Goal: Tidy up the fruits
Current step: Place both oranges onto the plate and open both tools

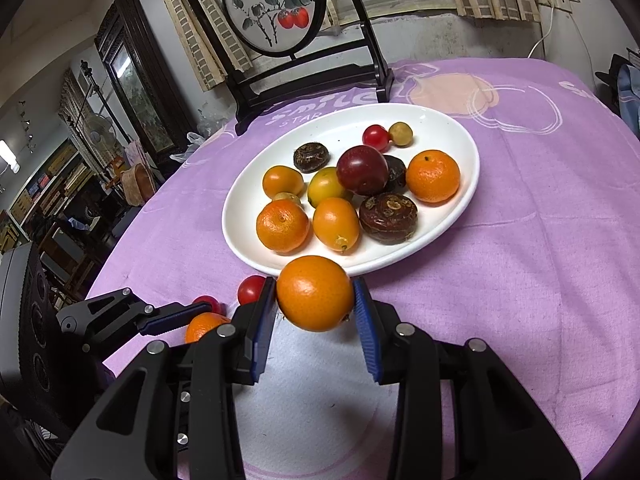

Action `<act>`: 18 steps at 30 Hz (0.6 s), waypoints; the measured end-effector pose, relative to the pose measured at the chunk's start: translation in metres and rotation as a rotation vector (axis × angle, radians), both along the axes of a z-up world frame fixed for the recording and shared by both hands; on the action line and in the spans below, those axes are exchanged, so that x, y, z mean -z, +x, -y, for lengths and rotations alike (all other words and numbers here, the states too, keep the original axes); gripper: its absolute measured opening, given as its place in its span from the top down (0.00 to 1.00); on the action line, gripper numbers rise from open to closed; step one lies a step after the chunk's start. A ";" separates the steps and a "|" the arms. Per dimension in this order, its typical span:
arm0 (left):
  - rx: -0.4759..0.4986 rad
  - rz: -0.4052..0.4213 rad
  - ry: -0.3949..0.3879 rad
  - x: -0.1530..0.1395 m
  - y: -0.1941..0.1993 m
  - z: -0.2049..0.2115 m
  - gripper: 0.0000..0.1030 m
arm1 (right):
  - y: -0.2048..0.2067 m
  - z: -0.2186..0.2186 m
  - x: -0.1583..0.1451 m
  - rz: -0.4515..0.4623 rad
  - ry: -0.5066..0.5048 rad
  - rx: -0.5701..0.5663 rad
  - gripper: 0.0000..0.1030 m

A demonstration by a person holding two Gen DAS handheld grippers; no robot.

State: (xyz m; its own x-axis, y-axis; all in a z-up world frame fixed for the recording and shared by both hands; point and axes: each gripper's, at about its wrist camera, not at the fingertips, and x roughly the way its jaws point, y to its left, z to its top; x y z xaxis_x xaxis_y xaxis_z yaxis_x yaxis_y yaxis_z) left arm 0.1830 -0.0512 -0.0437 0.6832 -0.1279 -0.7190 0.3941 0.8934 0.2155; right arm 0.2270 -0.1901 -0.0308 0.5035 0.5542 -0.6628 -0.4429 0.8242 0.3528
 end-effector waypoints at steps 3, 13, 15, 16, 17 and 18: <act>0.002 0.006 -0.021 -0.004 -0.001 -0.001 0.56 | -0.001 0.000 -0.002 0.009 0.007 -0.006 0.62; -0.175 0.099 -0.306 -0.055 0.025 -0.050 0.56 | 0.006 0.009 -0.022 0.170 0.052 0.073 0.63; -0.232 0.083 -0.343 -0.059 0.045 -0.059 0.56 | 0.018 0.011 -0.026 0.209 0.056 0.121 0.63; -0.251 0.083 -0.347 -0.060 0.053 -0.061 0.56 | 0.028 0.012 -0.027 0.220 0.059 0.153 0.63; -0.284 0.093 -0.338 -0.061 0.066 -0.062 0.56 | 0.036 0.013 -0.027 0.221 0.062 0.170 0.63; -0.301 0.101 -0.325 -0.061 0.075 -0.062 0.56 | 0.045 0.014 -0.026 0.218 0.069 0.187 0.63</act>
